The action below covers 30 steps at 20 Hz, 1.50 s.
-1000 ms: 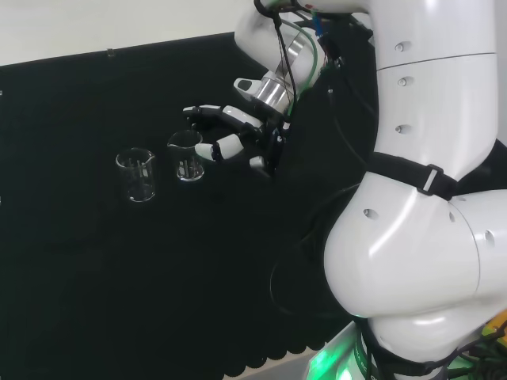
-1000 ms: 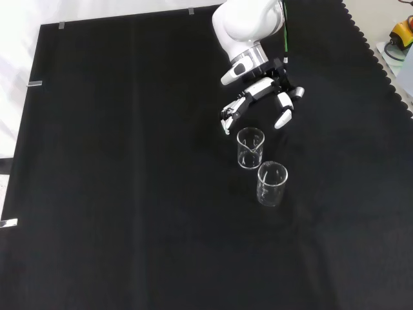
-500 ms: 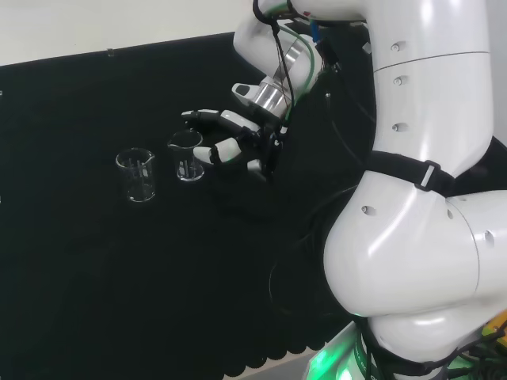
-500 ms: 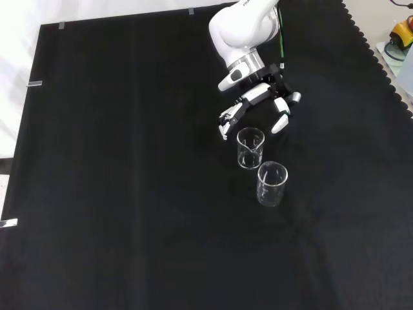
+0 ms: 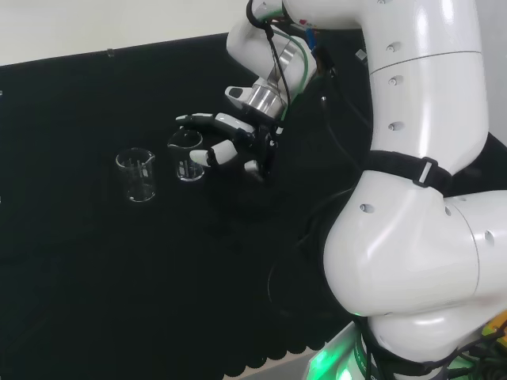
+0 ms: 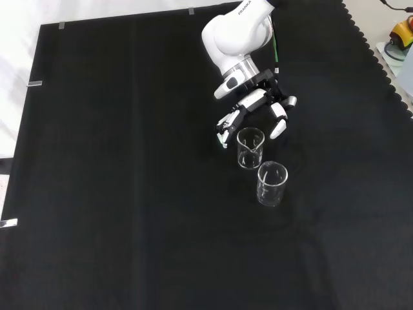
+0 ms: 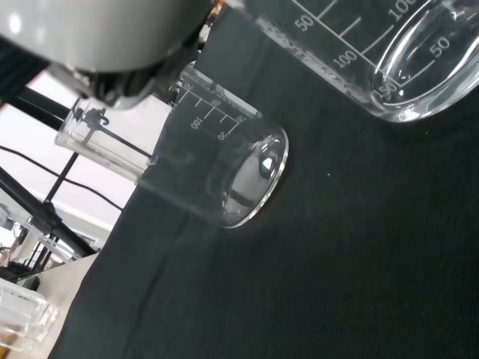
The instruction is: Pick up the beaker on the right.
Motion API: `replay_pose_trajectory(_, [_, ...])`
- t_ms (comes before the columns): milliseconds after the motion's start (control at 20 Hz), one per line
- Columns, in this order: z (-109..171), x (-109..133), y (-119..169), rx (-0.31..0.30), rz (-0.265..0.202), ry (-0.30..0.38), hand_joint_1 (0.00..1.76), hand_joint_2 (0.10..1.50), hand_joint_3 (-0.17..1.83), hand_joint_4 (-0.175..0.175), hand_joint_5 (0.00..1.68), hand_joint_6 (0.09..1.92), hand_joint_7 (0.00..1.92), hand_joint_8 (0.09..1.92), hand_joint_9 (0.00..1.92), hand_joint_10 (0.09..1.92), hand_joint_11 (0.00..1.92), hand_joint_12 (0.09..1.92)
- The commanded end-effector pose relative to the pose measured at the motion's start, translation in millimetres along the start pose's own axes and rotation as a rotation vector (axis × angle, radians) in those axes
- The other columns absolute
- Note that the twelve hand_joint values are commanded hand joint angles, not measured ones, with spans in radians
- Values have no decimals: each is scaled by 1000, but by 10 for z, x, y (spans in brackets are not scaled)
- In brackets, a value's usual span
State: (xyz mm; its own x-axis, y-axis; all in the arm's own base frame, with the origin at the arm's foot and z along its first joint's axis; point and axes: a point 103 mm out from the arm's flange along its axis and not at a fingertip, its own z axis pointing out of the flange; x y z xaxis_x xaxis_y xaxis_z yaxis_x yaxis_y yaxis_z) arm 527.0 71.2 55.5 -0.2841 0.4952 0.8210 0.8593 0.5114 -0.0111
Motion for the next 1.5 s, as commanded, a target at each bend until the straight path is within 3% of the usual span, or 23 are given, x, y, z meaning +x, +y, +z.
replay_pose_trajectory(50, [25,0,14,3,-5,5,916,328,1158,-23,357,87,292,572,358,614,0,1246])
replay_pose_trajectory(1500, [163,-72,105,-20,-3,54,926,345,1140,-18,424,87,357,585,431,613,0,1305])
